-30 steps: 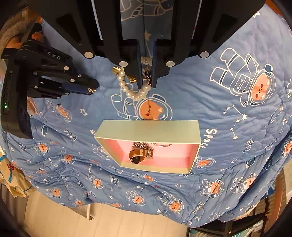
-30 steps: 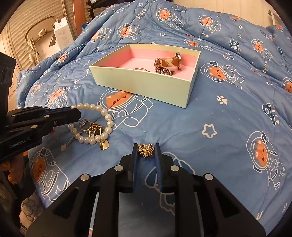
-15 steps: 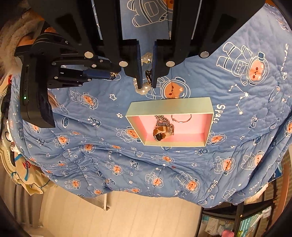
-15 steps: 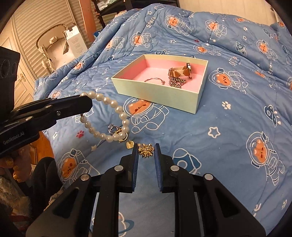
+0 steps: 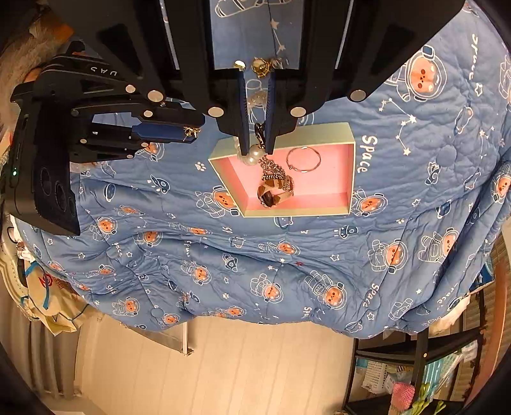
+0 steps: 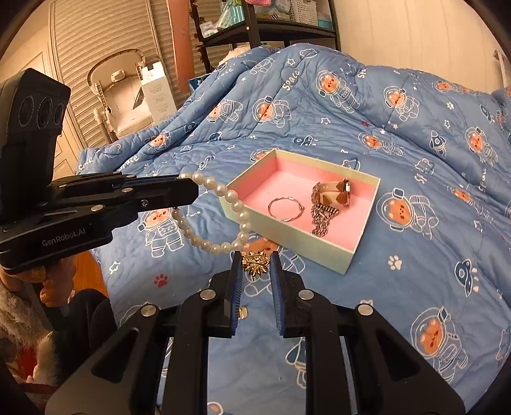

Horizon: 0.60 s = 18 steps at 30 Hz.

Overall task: Organize jewelry
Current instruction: 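Carry the brooch and pearl bracelet over the pink box with both grippers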

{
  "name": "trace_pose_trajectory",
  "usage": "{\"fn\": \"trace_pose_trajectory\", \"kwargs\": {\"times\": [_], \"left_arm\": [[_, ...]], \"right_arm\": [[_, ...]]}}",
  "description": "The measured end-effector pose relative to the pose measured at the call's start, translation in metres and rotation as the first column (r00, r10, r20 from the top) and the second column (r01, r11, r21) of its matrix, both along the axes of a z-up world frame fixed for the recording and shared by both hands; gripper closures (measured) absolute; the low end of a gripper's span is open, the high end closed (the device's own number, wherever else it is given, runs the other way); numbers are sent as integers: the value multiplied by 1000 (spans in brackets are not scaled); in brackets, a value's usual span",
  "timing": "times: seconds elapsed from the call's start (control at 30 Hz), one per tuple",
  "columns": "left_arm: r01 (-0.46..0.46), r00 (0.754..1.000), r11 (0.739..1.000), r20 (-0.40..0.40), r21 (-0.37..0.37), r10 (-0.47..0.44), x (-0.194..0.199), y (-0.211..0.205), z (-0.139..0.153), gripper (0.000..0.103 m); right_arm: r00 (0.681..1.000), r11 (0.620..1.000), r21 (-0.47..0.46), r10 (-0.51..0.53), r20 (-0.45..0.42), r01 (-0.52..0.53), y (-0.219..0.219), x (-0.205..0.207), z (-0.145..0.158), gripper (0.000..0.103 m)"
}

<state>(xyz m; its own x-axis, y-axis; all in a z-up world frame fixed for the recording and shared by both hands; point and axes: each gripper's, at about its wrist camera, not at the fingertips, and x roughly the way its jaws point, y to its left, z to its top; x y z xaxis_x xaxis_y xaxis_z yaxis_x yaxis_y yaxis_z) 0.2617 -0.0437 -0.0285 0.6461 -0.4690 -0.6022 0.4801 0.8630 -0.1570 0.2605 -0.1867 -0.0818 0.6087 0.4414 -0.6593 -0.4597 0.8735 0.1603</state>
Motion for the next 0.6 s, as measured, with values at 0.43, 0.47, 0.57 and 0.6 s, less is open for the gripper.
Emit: {"fn": "trace_pose_trajectory", "kwargs": {"times": [0.43, 0.47, 0.57, 0.6], "left_arm": [[-18, 999, 995, -28, 97, 21, 77, -10, -13, 94], [-22, 999, 995, -36, 94, 25, 82, -10, -15, 94], [-26, 998, 997, -62, 78, 31, 96, -10, -20, 94], [-27, 997, 997, -66, 79, 32, 101, -10, -21, 94]], "right_arm": [[998, 999, -22, -24, -62, 23, 2, 88, -5, 85], [997, 999, -27, -24, -72, 22, 2, 93, -8, 85], [994, 999, -36, -21, -103, 18, 5, 106, -16, 85], [993, 999, -36, -22, -115, 18, 5, 110, -19, 85]]}}
